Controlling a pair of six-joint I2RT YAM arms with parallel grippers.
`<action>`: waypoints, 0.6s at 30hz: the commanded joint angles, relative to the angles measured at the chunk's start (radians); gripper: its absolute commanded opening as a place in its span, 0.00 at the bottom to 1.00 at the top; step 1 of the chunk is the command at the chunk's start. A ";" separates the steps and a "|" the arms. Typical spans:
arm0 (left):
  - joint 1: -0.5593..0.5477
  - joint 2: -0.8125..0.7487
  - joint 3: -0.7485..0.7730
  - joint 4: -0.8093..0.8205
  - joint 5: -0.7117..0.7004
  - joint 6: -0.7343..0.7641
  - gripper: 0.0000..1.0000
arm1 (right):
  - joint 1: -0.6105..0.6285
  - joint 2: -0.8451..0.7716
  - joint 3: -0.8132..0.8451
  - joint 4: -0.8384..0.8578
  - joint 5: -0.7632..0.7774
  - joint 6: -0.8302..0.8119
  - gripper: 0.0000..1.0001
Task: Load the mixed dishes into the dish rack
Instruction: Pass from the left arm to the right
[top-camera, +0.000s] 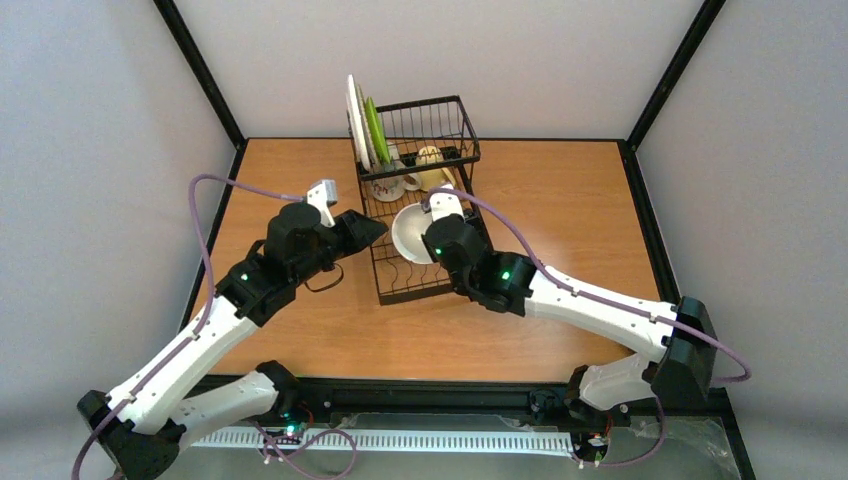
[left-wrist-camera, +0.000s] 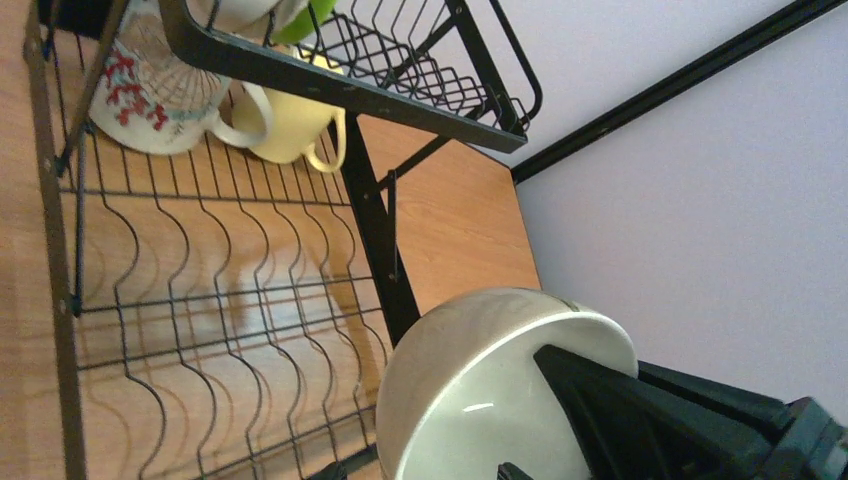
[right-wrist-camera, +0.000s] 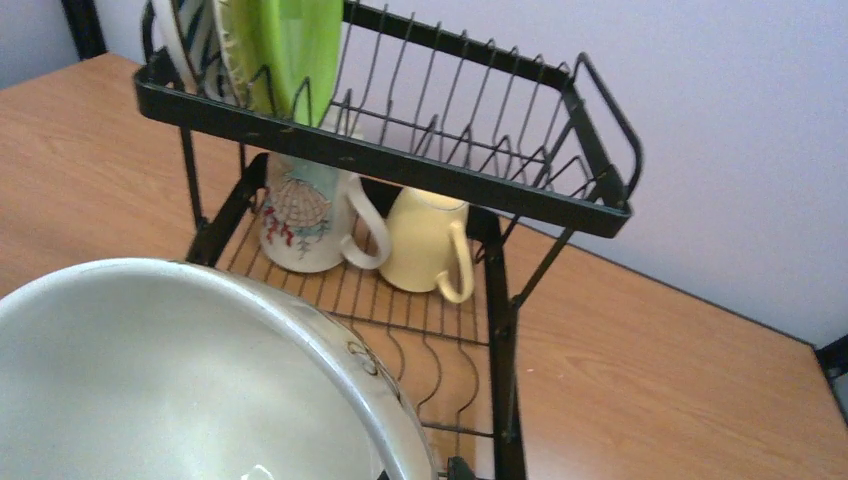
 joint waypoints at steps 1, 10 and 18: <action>0.001 0.037 0.099 -0.145 0.085 -0.113 0.84 | 0.000 -0.066 -0.090 0.319 0.103 -0.170 0.02; 0.001 0.043 0.157 -0.126 0.234 -0.358 0.85 | -0.001 -0.121 -0.344 0.930 0.114 -0.573 0.02; 0.002 0.060 0.126 -0.060 0.330 -0.561 0.88 | -0.001 -0.092 -0.418 1.260 0.037 -0.810 0.02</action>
